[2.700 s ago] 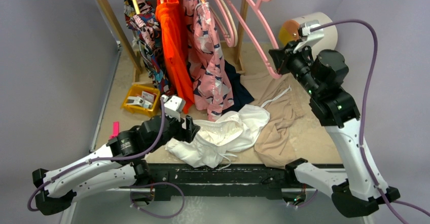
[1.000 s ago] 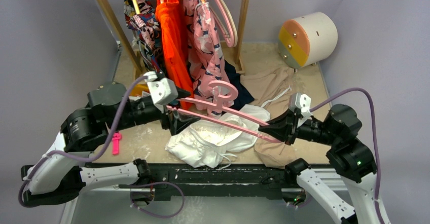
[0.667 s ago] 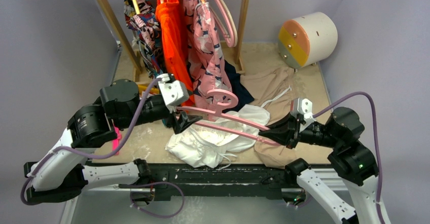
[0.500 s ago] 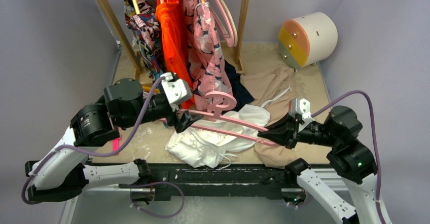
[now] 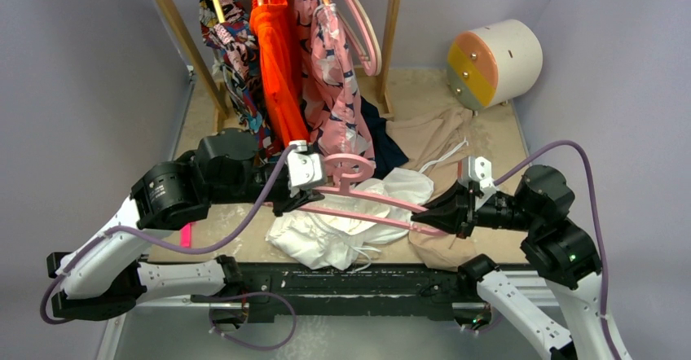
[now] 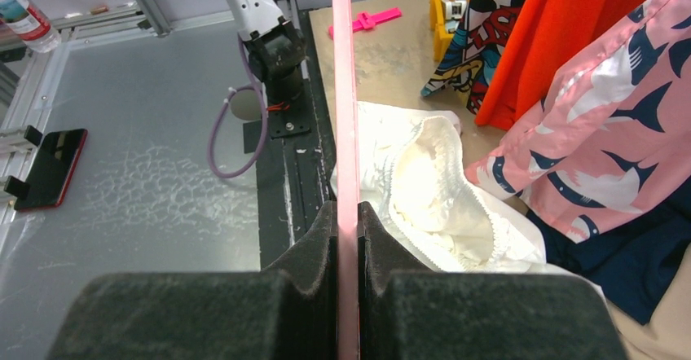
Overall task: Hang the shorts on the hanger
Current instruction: Hang the shorts on the hanger.
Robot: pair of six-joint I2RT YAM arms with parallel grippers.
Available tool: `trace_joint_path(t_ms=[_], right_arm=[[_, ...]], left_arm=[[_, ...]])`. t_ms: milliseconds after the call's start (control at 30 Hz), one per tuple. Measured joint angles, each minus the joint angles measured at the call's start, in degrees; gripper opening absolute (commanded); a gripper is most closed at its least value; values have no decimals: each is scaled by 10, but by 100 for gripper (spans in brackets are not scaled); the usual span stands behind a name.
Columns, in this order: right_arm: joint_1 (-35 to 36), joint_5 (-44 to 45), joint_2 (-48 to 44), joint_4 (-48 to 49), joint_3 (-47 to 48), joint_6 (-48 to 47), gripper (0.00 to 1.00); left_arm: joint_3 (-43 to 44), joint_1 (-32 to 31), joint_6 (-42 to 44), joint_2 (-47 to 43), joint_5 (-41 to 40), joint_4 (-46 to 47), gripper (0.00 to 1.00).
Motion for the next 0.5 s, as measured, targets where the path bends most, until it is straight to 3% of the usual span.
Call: trace_joint_path(t_ms=[267,367,433,500], right_arm=[[3,-15,7,12,-2,-9,0],[4,-22,13,18,-2,-9,39],[4,-22,19,21,0,-4,51],[4,-23,29,21,7,-2,57]], left_arm=[[-15,-2,30,-26,68,-19,0],[-24,-2,30,-35,69,-15,0],[-33,-2,30,-41,69,-10,0],[-40,-2,28,-47,63,-3,0]])
